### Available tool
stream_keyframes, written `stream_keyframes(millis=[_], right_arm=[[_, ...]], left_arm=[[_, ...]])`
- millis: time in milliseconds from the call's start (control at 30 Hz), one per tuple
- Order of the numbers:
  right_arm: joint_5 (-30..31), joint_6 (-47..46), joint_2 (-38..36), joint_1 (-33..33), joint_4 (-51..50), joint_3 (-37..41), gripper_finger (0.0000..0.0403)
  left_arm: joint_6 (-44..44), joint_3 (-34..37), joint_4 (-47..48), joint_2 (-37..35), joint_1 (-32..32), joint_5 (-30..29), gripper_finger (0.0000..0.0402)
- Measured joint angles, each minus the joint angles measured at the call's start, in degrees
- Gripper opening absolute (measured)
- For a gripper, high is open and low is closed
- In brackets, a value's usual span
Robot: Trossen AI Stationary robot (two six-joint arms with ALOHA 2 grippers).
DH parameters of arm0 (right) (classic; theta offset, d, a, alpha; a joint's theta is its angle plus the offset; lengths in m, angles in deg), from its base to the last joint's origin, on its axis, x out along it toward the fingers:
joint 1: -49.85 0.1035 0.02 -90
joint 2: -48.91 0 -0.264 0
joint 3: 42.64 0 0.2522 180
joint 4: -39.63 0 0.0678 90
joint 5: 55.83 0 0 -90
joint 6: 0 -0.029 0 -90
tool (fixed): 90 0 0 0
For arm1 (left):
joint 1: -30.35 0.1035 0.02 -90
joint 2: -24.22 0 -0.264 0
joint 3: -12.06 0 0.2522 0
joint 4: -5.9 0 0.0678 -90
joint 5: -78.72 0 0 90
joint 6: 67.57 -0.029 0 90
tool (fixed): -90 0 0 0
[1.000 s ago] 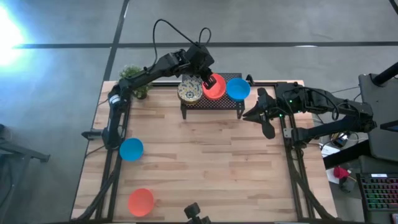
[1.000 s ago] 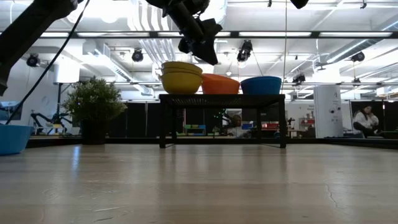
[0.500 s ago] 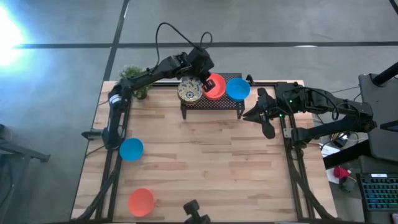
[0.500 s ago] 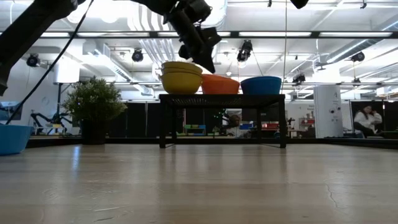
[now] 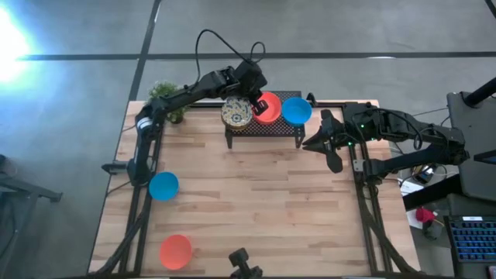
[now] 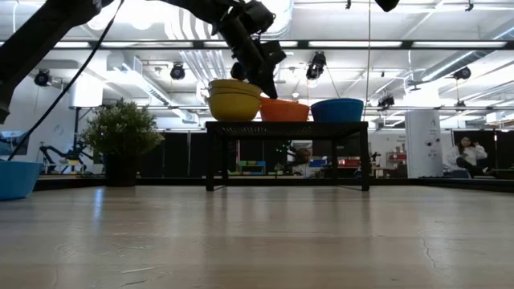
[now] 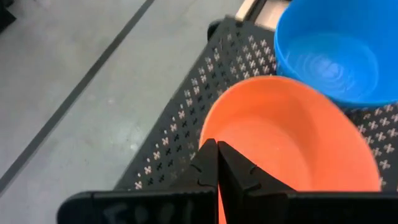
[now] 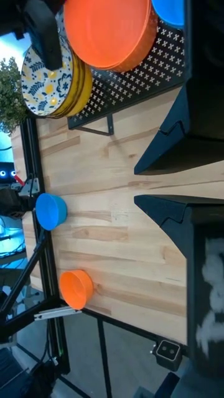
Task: Pick & Place Mini bowls
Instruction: Stack the top orange bowl on the orange bowl on the shelf, then stack the blue bowl on the blue bowl on the shelf
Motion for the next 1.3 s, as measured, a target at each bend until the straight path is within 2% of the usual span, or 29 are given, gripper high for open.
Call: stream_keyframes(millis=[200, 600, 833, 1033, 1300], right_arm=[[0.0, 0.02, 0.0, 0.02, 0.02, 0.0, 0.0057], [0.0, 0.02, 0.0, 0.0, 0.02, 0.0, 0.0057], [0.0, 0.02, 0.0, 0.0, 0.0, 0.0, 0.0057], [-0.02, 0.25, 0.01, 0.02, -0.26, 0.0, 0.0057], [-0.04, 0.25, 0.0, 0.02, -0.62, 0.0, 0.0057]], left_arm=[[0.04, 0.56, -0.03, -0.12, -0.02, 0.02, 0.0], [0.7, -4.97, 2.27, -1.72, -0.71, 0.02, 0.0], [0.91, -7.26, 9.58, -2.11, -3.95, 0.04, 0.0], [3.98, -6.9, 14.39, -5.31, -7.19, -0.21, 0.0], [12.42, -6.82, 26.39, -11.2, -13.62, -7.17, 0.0]])
